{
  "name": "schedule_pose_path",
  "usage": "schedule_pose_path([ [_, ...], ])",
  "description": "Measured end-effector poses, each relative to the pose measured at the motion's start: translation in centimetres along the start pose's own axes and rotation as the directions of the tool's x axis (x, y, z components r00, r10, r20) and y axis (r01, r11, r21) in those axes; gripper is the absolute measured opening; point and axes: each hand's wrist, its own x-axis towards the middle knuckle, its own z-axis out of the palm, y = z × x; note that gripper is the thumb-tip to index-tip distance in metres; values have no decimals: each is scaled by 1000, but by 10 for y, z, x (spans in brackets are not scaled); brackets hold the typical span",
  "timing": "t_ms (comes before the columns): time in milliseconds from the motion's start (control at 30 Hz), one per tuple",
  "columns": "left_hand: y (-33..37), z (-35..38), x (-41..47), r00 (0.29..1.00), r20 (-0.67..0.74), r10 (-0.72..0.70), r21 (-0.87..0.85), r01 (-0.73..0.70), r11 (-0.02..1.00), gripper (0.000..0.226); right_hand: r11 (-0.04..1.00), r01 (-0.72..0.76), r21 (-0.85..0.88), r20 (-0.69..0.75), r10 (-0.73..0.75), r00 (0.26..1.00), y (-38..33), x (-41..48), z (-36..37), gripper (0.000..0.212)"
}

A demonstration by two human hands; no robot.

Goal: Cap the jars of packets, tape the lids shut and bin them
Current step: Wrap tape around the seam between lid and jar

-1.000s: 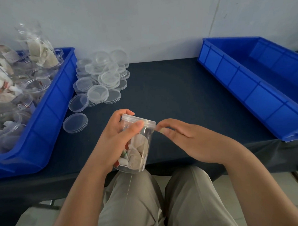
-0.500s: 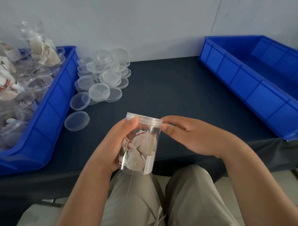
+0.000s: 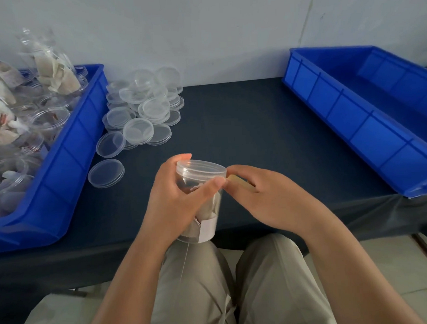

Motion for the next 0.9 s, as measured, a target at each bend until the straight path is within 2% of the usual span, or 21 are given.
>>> schedule_pose_path([
  [67, 2, -2, 0, 1000, -28, 8, 4, -8, 1000, 100, 1000, -5, 2, -18, 5, 1000, -2, -1, 3, 41],
  [233, 7, -5, -2, 1000, 11, 3, 50, -4, 999, 122, 1000, -4, 31, -20, 5, 1000, -4, 0, 6, 38],
  [433, 11, -13, 5, 995, -11, -96, 15, 96, 995, 99, 999, 23, 22, 26, -23, 999, 2, -2, -1, 52],
  [700, 7, -36, 10, 958, 140, -249, -241, 277, 930, 98, 994, 78, -80, 55, -74, 996, 8, -13, -36, 58],
  [833, 6, -40, 7, 925, 259, -277, -347, 356, 867, 98, 986, 26, -165, 47, -18, 999, 9, -6, -32, 57],
  [900, 6, -41, 6, 911, 324, -256, -419, 381, 824, 89, 986, 3, -166, 34, 3, 999, 12, -1, -30, 59],
])
